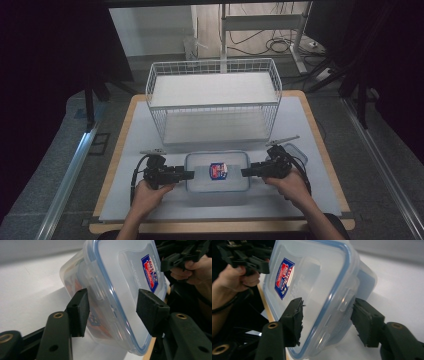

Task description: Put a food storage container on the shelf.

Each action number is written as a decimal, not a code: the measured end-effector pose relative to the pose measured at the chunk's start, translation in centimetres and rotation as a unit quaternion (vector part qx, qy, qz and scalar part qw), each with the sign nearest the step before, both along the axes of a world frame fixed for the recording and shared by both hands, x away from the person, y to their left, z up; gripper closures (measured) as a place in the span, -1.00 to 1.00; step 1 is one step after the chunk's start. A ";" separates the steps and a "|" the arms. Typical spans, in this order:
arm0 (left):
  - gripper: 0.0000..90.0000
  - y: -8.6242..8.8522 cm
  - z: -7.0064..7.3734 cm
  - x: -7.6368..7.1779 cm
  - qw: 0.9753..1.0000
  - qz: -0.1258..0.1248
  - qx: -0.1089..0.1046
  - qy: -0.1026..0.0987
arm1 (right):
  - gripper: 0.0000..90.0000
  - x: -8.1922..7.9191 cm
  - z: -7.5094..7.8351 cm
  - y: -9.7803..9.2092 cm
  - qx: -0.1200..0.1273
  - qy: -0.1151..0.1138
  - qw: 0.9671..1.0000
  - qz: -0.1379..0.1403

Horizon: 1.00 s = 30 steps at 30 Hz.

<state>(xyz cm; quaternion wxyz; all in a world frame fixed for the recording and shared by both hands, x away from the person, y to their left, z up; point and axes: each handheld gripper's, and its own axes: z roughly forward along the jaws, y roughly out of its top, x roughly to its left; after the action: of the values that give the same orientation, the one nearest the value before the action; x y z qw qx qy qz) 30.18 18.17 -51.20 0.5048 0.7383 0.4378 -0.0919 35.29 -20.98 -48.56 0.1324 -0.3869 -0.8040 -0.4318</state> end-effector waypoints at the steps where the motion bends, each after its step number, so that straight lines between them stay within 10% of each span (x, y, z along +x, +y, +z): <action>1: 0.00 0.0 0.0 0.0 1.000 0.000 0.000 0.000 | 0.00 0.0 0.0 0.0 0.000 0.000 1.000 0.000; 17: -0.08 -0.2 -0.3 -0.8 1.000 0.002 0.006 -0.002 | 0.01 -0.4 -0.3 -0.2 0.013 0.001 1.000 -0.011; 30: 0.07 0.3 -0.5 -0.6 0.999 0.007 -0.029 0.027 | 0.02 -0.8 -0.4 -0.4 0.016 -0.012 1.000 -0.003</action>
<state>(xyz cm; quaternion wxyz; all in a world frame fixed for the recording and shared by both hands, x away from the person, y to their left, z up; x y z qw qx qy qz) 29.59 18.45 -51.71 0.5147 0.7175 0.4535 -0.1210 34.50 -21.37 -48.91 0.1279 -0.3816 -0.7975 -0.4495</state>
